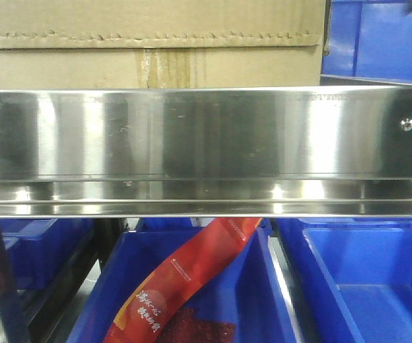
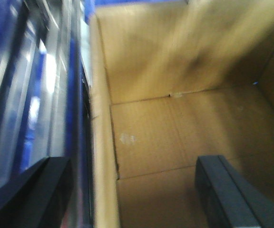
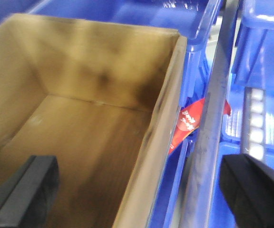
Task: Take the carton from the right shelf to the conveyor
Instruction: 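Close both grippers on the carton's opposite side walls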
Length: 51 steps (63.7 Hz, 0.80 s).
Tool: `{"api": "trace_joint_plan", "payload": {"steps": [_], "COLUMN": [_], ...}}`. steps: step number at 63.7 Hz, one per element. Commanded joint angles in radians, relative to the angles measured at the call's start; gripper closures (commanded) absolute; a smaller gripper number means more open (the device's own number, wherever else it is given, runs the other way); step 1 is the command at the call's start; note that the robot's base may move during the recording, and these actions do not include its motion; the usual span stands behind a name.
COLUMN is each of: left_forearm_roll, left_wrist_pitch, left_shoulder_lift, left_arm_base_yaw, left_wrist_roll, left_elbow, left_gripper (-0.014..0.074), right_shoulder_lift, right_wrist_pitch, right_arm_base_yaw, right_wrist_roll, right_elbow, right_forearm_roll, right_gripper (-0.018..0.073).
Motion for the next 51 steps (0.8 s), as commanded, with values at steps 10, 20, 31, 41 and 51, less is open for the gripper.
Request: {"api": "trace_joint_plan", "payload": {"steps": [10,20,31,41,51], "left_forearm_roll": [-0.083,-0.100,-0.088,-0.079,-0.051], "left_wrist_pitch": [0.001,0.001,0.001,0.001,0.001], "left_shoulder_lift": [0.075,0.119,0.151,0.167,0.167], "left_arm_base_yaw": [0.082,0.106,0.106,0.109,0.109], "left_wrist_roll": [-0.027,-0.024,-0.019,-0.019,-0.019], "left_elbow": [-0.014,-0.014,-0.014,-0.014,-0.014], "left_gripper": [0.0162,0.0162,0.0162,0.0181,0.0420], "right_shoulder_lift": [0.097,0.135,0.175,0.187,0.187], "right_wrist_pitch": [-0.004,-0.004,-0.004,-0.004,-0.004], "right_arm_base_yaw": [0.000,0.000,0.000,0.000,0.000], "right_wrist_roll": [0.001,0.001,0.001,0.001,0.001], "right_elbow": [-0.020,-0.020,-0.020,-0.020,-0.020], "right_forearm_roll": [-0.019,-0.019,-0.019,-0.019,-0.022], "right_gripper": [-0.0009,-0.0009,-0.0009,0.0049,0.0387]}}
